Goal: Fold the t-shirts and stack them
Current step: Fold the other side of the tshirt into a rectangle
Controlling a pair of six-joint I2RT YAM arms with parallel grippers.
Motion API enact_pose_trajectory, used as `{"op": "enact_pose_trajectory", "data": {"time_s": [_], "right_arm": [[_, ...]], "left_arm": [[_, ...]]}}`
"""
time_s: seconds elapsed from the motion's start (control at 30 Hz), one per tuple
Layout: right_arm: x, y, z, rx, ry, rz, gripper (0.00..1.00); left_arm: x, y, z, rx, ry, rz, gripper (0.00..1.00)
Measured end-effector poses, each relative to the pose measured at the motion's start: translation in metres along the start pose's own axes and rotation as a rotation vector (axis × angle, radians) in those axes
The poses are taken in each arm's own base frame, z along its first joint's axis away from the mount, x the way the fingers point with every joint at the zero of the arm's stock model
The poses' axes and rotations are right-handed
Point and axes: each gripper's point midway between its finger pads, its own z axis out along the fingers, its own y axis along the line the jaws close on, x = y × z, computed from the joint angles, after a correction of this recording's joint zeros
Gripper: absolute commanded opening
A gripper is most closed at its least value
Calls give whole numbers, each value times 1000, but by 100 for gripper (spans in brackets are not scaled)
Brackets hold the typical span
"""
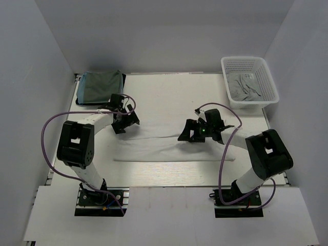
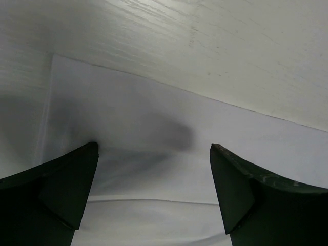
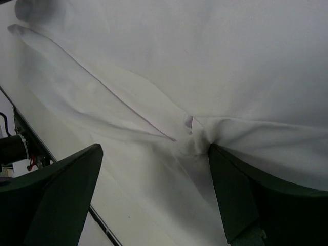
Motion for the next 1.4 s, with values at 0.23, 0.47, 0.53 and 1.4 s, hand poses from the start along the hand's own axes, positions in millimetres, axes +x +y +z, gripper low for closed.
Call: {"op": "enact_pose_trajectory", "data": {"time_s": [0.23,0.47,0.53,1.4], "right_arm": [[-2,3,5,-19,10,-6,90],[-17,13,-23,35,-66,-41,90],[-23,14,-32,63,-100,-45,90],[-52,-80,-20,510,-115,160,90]], "left_arm": [[-1,3,-1,-11,-14,2,100],[1,10,-4,-44,-17,3,100],[2,13,-7,-60,-13,3,100],[88,-22,-21,63,109,147,100]]}}
